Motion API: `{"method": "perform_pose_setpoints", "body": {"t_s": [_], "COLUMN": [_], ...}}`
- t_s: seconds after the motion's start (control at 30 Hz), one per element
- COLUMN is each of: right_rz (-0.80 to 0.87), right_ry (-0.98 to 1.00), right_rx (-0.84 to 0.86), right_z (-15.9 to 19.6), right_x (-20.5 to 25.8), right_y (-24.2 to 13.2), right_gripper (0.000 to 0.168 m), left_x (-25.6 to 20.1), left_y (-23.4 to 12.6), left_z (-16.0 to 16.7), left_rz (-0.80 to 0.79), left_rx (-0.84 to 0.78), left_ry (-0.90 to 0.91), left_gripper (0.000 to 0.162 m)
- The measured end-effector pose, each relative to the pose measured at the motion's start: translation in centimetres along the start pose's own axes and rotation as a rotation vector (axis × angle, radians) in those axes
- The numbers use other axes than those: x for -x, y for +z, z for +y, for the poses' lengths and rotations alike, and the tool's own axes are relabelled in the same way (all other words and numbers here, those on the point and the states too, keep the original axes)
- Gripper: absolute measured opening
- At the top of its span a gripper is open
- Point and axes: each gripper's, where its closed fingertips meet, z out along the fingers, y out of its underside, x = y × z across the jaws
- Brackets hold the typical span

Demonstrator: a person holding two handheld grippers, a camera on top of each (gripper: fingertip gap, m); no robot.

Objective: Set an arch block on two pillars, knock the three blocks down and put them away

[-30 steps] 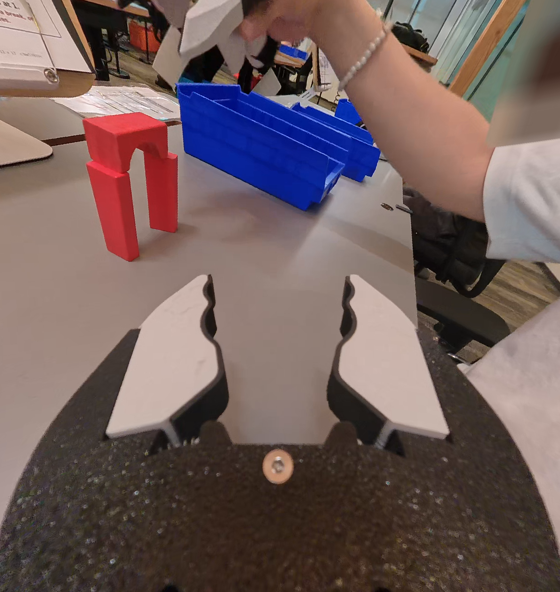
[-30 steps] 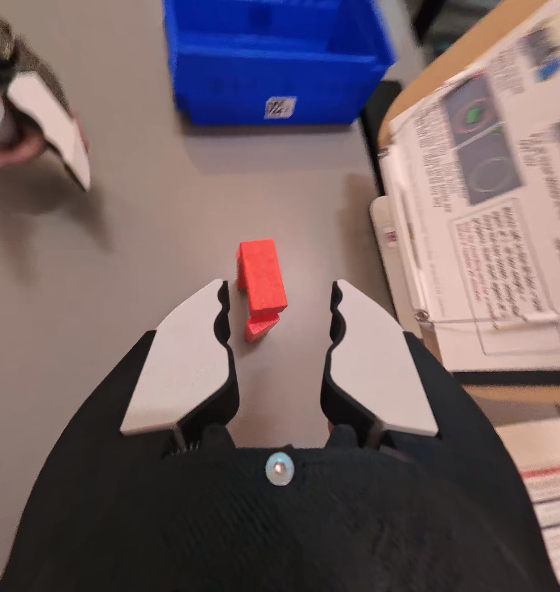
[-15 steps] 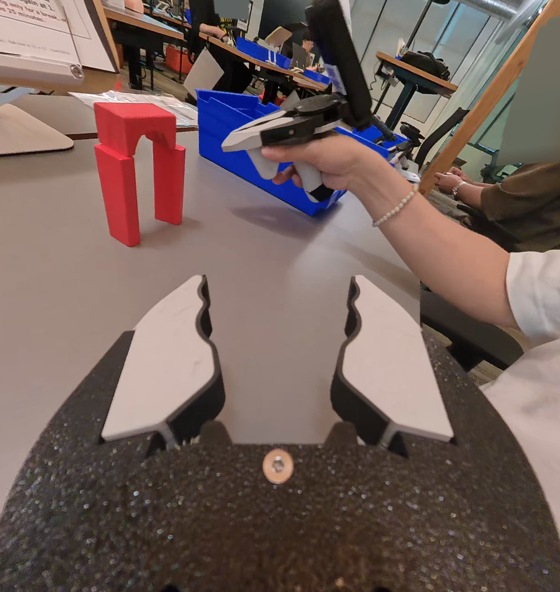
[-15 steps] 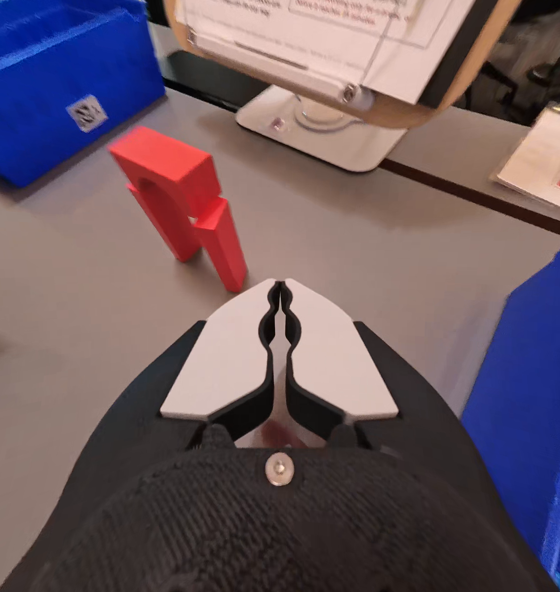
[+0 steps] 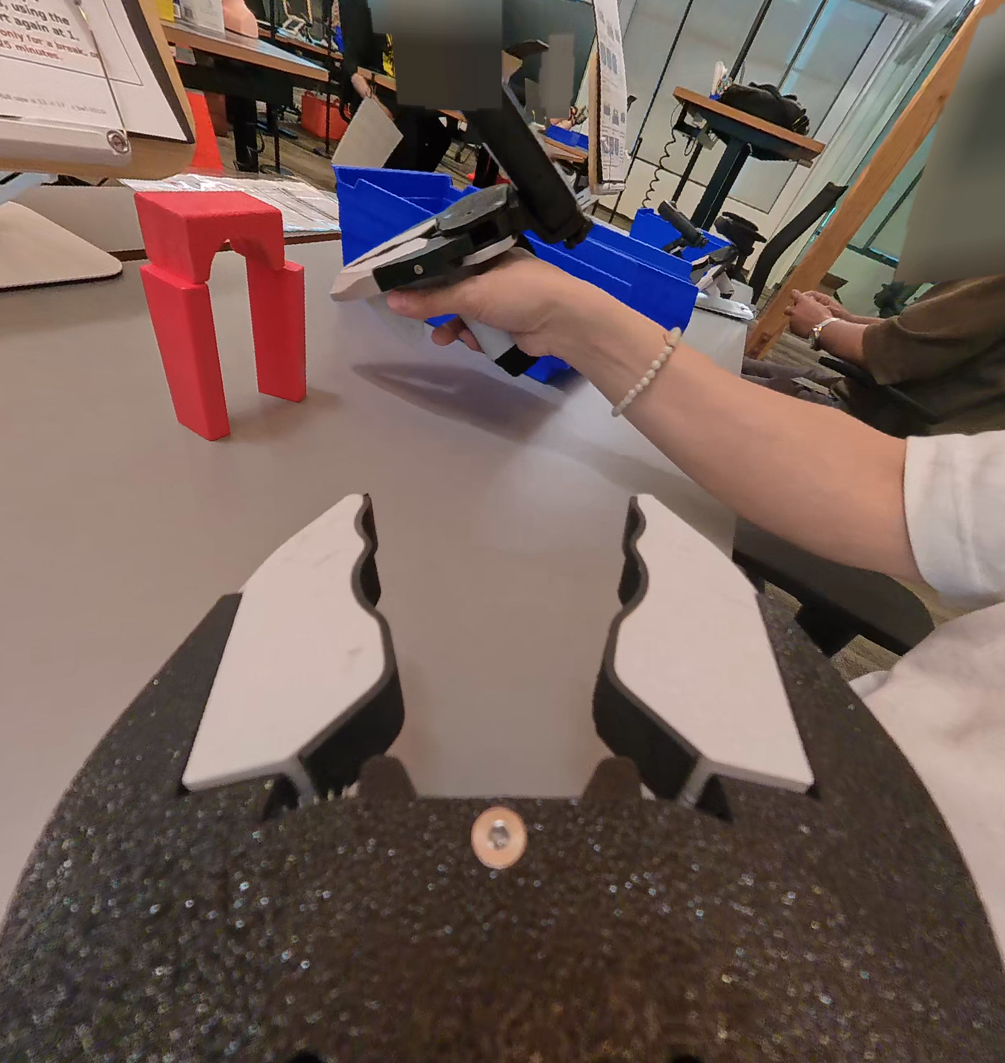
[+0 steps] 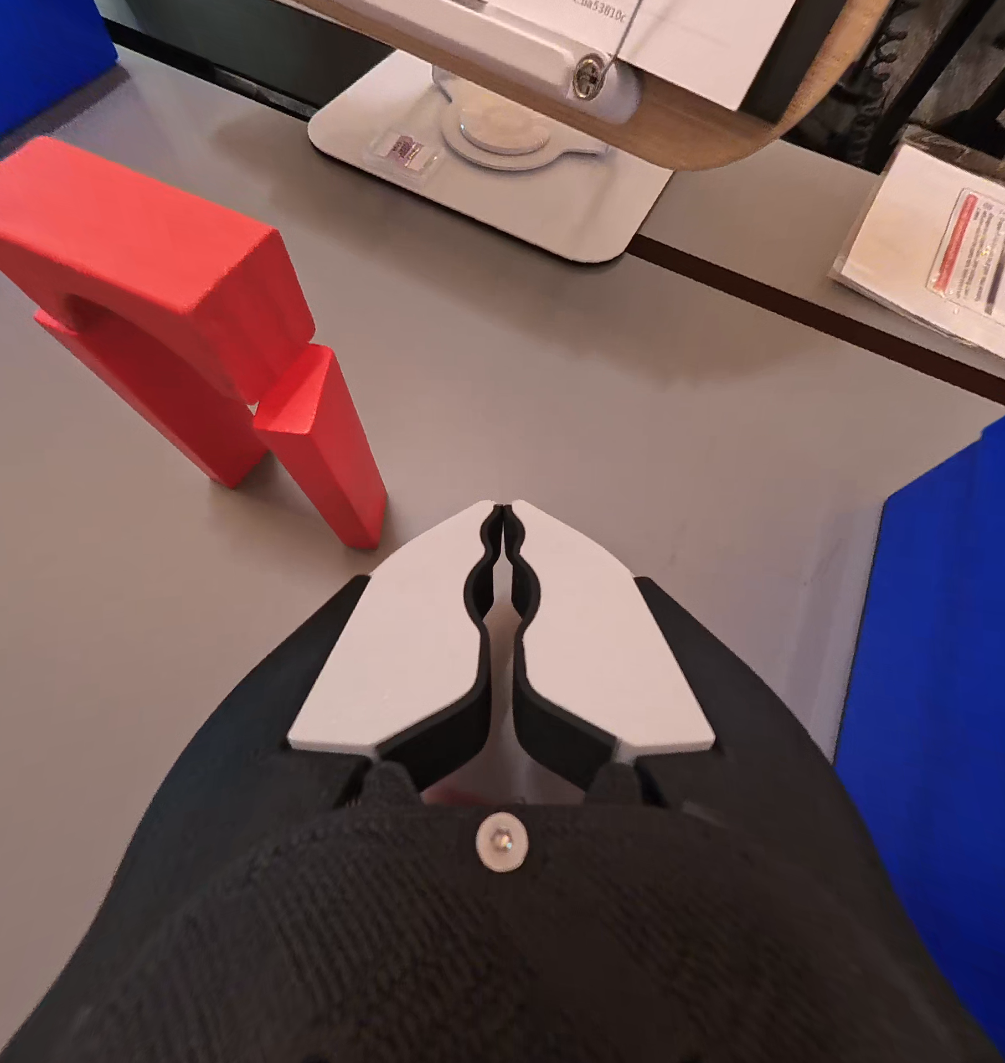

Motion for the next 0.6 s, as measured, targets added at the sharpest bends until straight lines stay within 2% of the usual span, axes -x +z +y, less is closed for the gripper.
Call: {"method": "perform_pose_setpoints", "body": {"t_s": [0.13, 0.37, 0.5, 0.6], "right_rz": [0.019, 0.169, 0.099, -0.104], "right_ry": [0.006, 0.012, -0.007, -0.111], "right_rx": [0.038, 0.096, 0.044, -0.084], "right_z": [0.1, 0.8, -1.1, -3.9], "right_x": [0.2, -2.5, 0.6, 6.6], "right_y": [0.7, 0.6, 1.1, 1.0], "right_gripper": [0.000, 0.000, 0.000, 0.000], "left_x": [-0.3, -0.4, -0.5, -0.9], "left_y": [-0.3, -1.0, -0.6, -0.1], "left_z": [0.2, 0.0, -0.1, 0.1], "left_rz": [-0.002, -0.015, 0.004, 0.020], "left_rx": [0.003, -0.012, -0.020, -0.011], "left_ry": [-0.004, 0.006, -0.010, -0.014], "left_gripper": [0.082, 0.082, 0.082, 0.082]}}
